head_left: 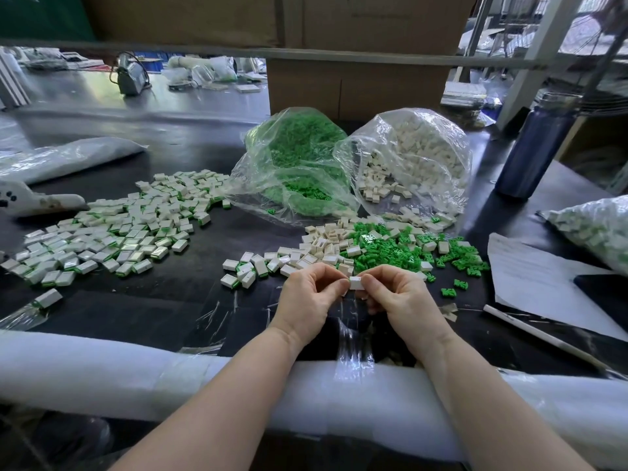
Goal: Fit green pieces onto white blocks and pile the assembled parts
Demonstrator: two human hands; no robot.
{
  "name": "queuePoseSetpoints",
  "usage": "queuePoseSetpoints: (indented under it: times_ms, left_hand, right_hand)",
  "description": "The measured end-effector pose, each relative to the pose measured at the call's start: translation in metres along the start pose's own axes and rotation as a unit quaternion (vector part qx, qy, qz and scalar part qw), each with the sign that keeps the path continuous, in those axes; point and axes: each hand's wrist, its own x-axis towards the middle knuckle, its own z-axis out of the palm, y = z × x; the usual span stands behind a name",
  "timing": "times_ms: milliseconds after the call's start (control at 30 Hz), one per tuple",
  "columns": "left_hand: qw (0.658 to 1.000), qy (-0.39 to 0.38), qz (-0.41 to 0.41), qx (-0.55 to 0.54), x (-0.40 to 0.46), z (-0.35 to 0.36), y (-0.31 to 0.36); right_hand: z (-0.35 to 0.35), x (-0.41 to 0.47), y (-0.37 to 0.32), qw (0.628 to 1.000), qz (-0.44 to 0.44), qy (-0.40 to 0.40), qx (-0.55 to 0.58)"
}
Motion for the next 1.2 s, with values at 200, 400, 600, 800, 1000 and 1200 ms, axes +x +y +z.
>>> queuePoseSetpoints:
  times_ms: [200,400,600,800,1000,1200]
  left_hand:
    - [0.998,-0.026,-0.006,0.051,-0.0004,0.0027,-0.0007]
    - [0.999,-0.030,0.011,0.006,-0.0032,0.0013,0.0025]
    - [0.999,-0.013,0.032,-0.018,-0.0045,0.0027,0.0031]
    - [0.998,-0.010,0.061,0.010,-0.0059,0.0028,0.0035]
    - [0.996,-0.001,0.081,0.030,-0.0065,0.0045,0.0043]
    - [0.995,-0.003,0.085,0.053,-0.0058,0.0053,0.0019]
  right_hand:
    - [0.0002,0.0008,0.0011,1.000,0.007,0.000,-0.014]
    - [-0.0009,0.0016,0.0016,0.999,0.024,0.003,0.024]
    - [-0.0021,0.0007,-0.0002,0.998,0.036,-0.027,0.043]
    - [-0.0028,0.0013,0.0005,0.998,0.031,-0.033,0.034]
    - [-0.0027,0.0023,0.0018,0.999,0.029,-0.035,0.028]
    - [-0.0021,0.0021,0.0016,0.999,0.028,-0.035,0.031]
